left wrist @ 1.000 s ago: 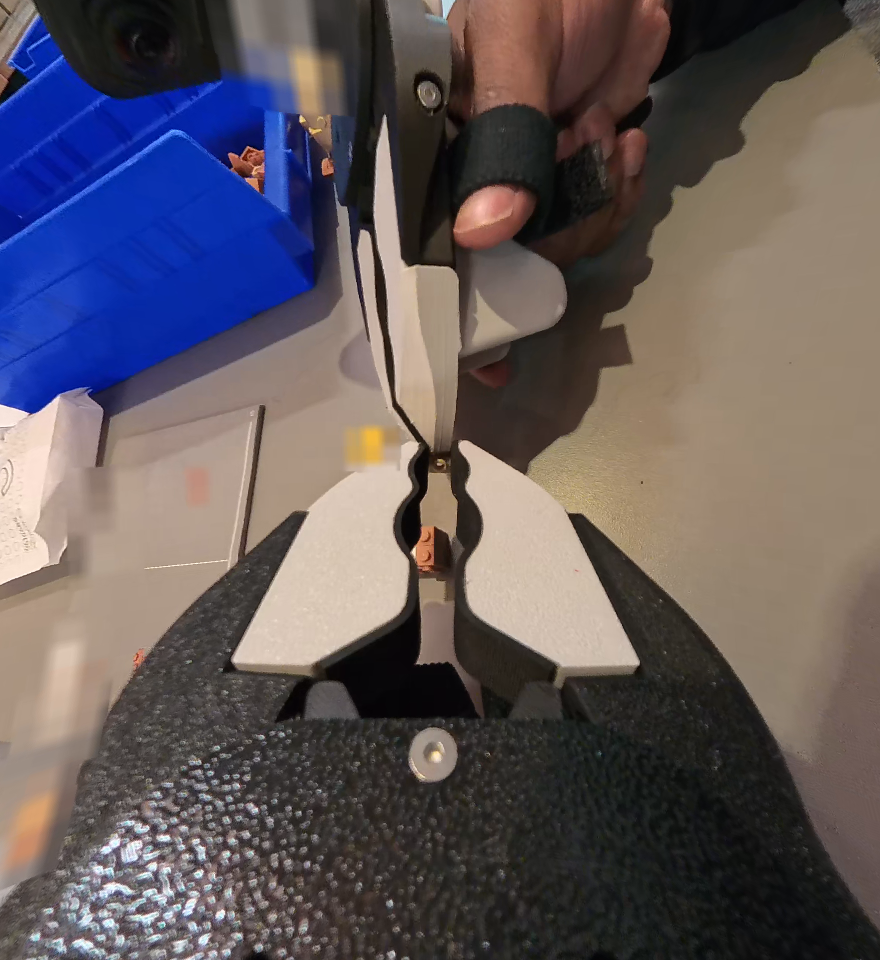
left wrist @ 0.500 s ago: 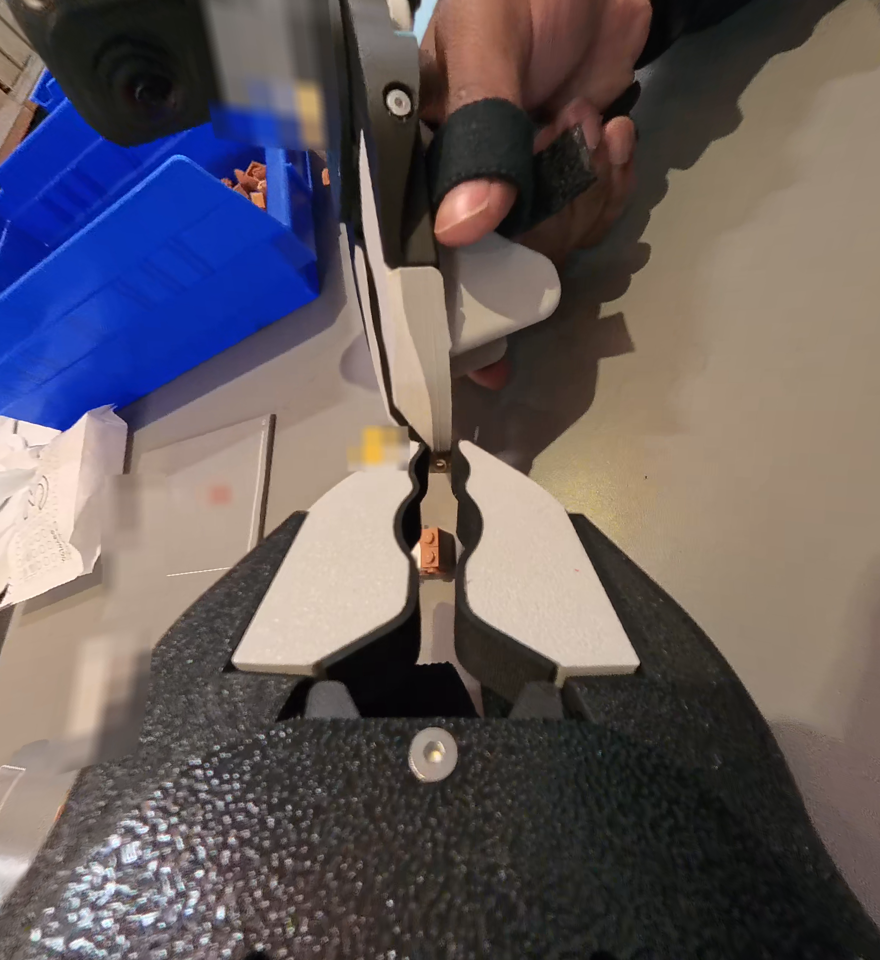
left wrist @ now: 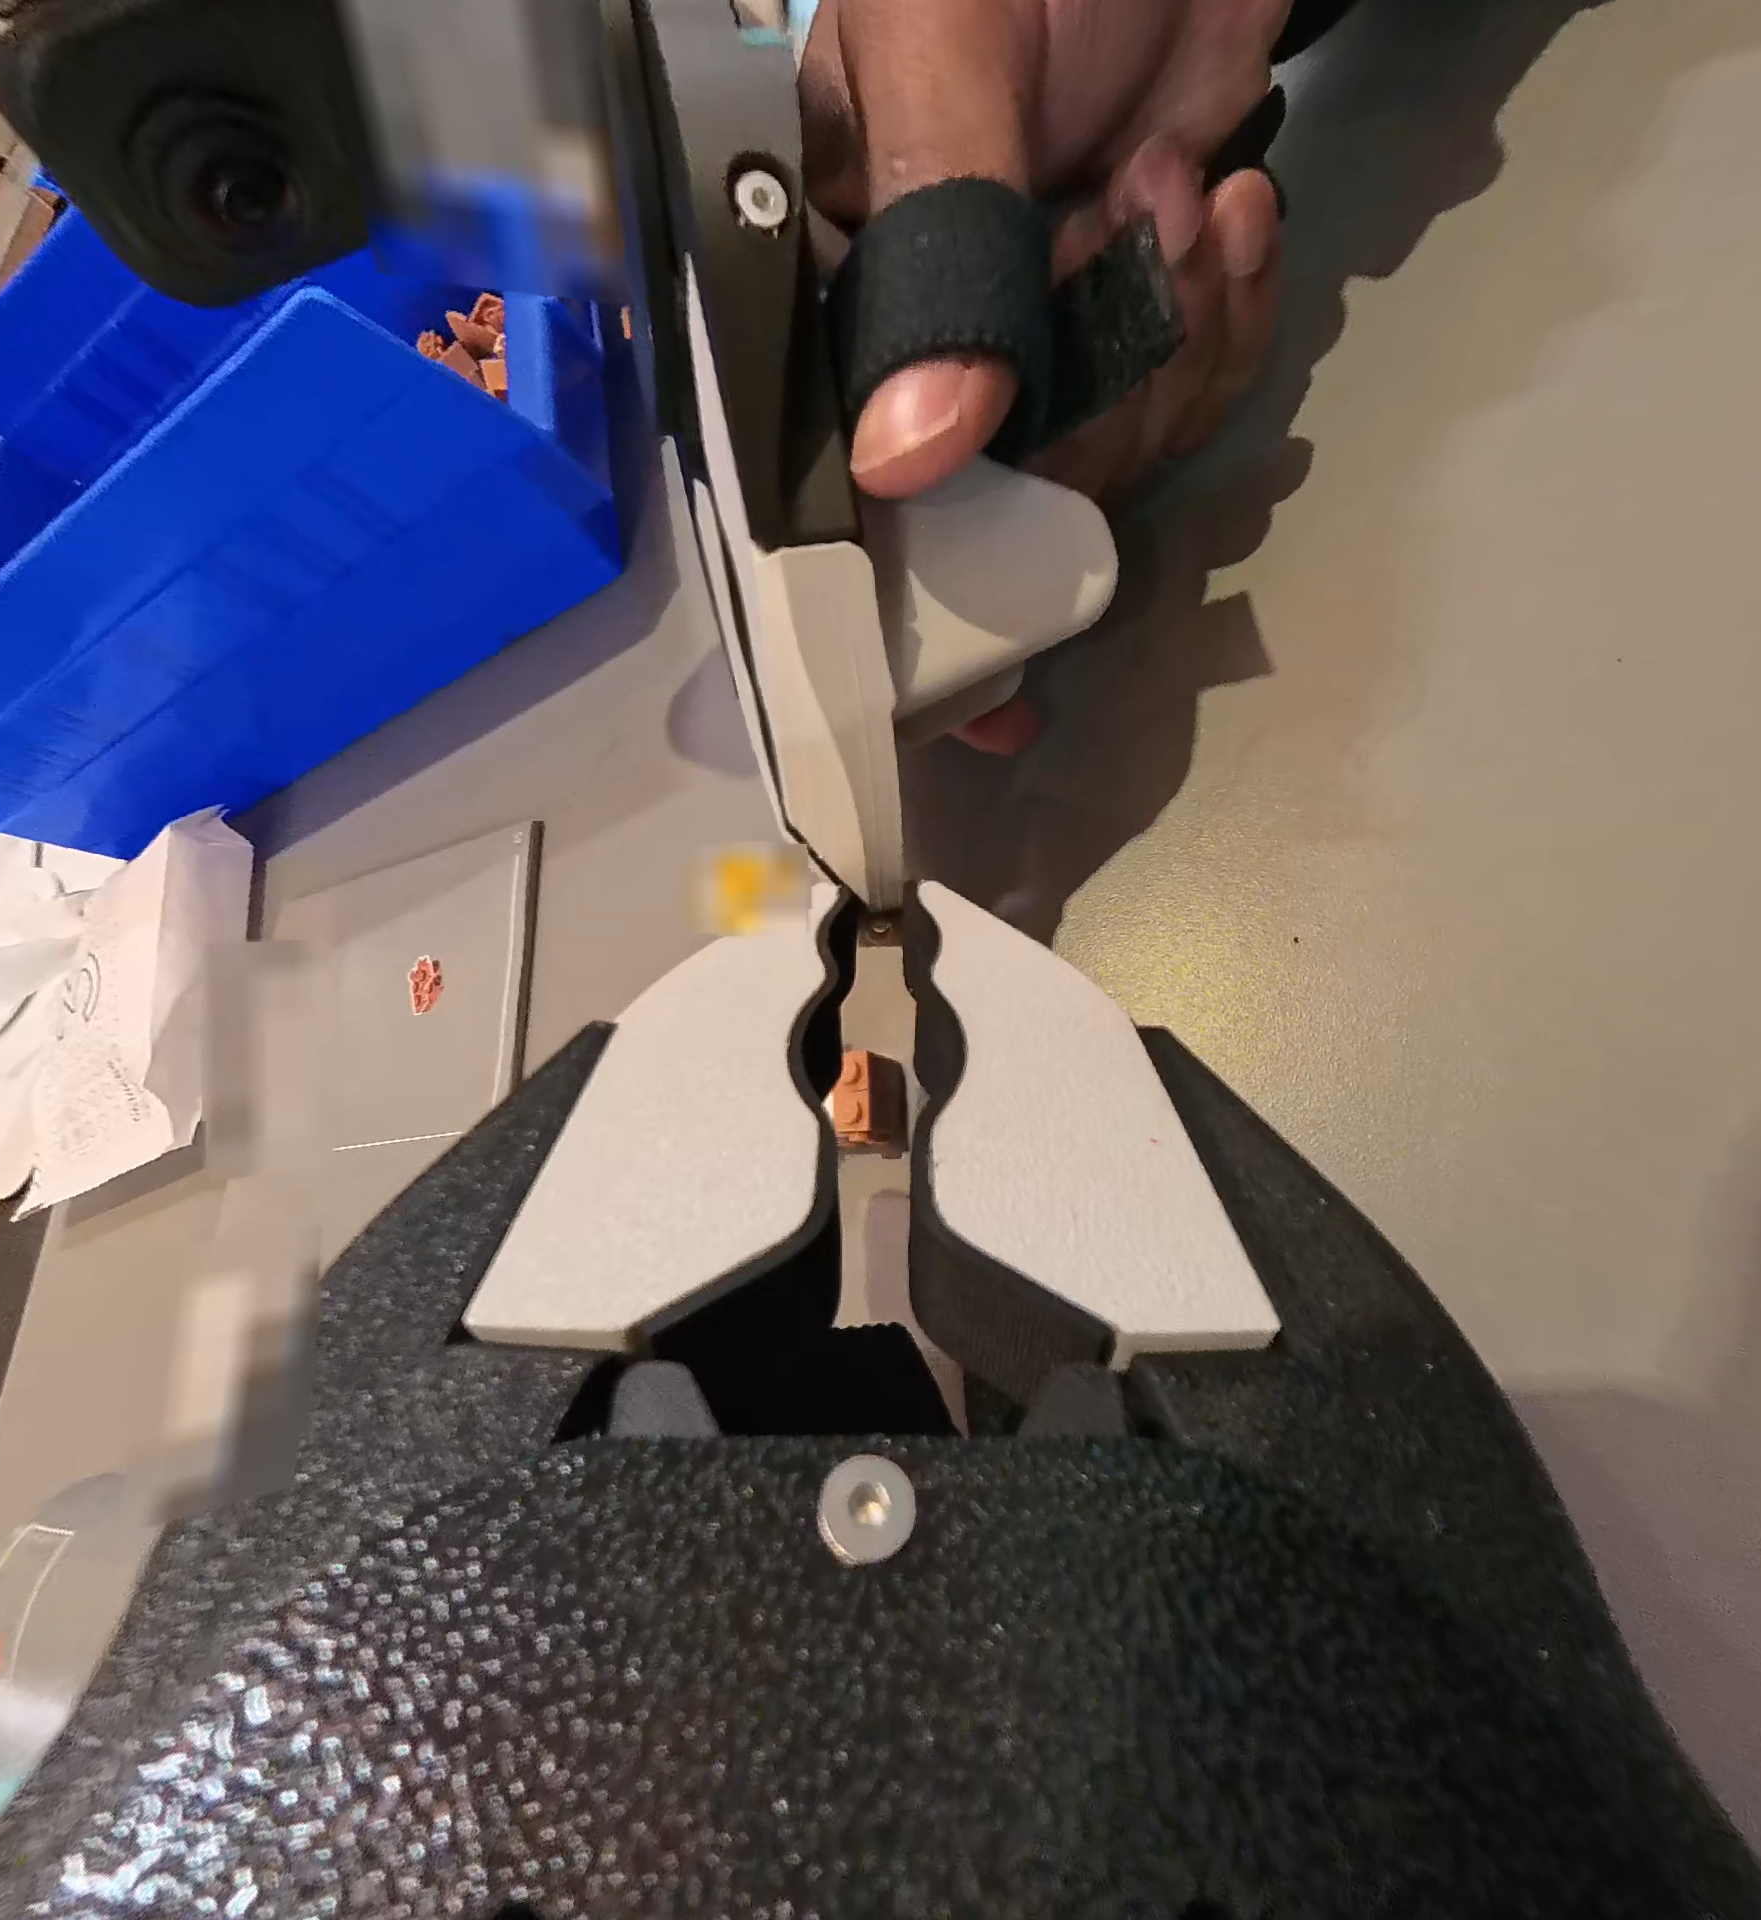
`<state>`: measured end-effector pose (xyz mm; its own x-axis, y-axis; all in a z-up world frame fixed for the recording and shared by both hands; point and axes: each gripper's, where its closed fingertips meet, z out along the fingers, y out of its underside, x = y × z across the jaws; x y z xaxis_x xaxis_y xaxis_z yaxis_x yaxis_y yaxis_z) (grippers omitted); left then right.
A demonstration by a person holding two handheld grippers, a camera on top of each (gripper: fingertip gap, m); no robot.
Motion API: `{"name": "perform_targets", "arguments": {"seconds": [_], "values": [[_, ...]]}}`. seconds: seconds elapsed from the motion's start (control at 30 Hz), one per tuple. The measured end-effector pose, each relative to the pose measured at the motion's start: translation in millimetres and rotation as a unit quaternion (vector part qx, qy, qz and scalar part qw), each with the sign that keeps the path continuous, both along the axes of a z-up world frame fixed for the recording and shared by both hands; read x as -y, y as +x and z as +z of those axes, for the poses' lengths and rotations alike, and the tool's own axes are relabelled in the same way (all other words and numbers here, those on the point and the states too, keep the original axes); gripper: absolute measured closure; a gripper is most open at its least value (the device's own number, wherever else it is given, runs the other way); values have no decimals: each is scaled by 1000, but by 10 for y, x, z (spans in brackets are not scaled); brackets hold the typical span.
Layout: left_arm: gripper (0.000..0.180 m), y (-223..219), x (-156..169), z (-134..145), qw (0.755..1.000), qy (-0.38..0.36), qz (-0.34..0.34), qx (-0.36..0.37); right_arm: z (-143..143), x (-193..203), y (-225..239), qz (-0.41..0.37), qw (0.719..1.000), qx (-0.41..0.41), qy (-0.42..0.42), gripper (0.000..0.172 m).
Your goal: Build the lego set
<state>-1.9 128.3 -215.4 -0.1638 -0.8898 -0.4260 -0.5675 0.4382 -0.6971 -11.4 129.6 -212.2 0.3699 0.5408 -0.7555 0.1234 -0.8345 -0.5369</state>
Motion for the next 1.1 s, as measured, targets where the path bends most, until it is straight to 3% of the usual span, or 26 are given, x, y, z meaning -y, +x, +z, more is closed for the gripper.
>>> {"name": "perform_targets", "arguments": {"seconds": [0.23,0.4,0.6,0.9,1.1], "values": [[164,-14,-28,5,999,-40,7,11,-12,-7,2,1,1000,-6,-4,165],[147,-99,-100,20,998,-67,14,6,5,-38,35,-4,1000,-6,5,165],[130,-326,-325,-199,989,-135,51,-45,11,-43,46,-5,1000,-6,8,165],[132,-270,-301,-341,981,-174,52,-62,-4,-29,14,0,1000,-5,5,165],[146,-233,-247,-349,979,-186,46,-67,-1,-20,-25,4,1000,-4,5,165]]}}
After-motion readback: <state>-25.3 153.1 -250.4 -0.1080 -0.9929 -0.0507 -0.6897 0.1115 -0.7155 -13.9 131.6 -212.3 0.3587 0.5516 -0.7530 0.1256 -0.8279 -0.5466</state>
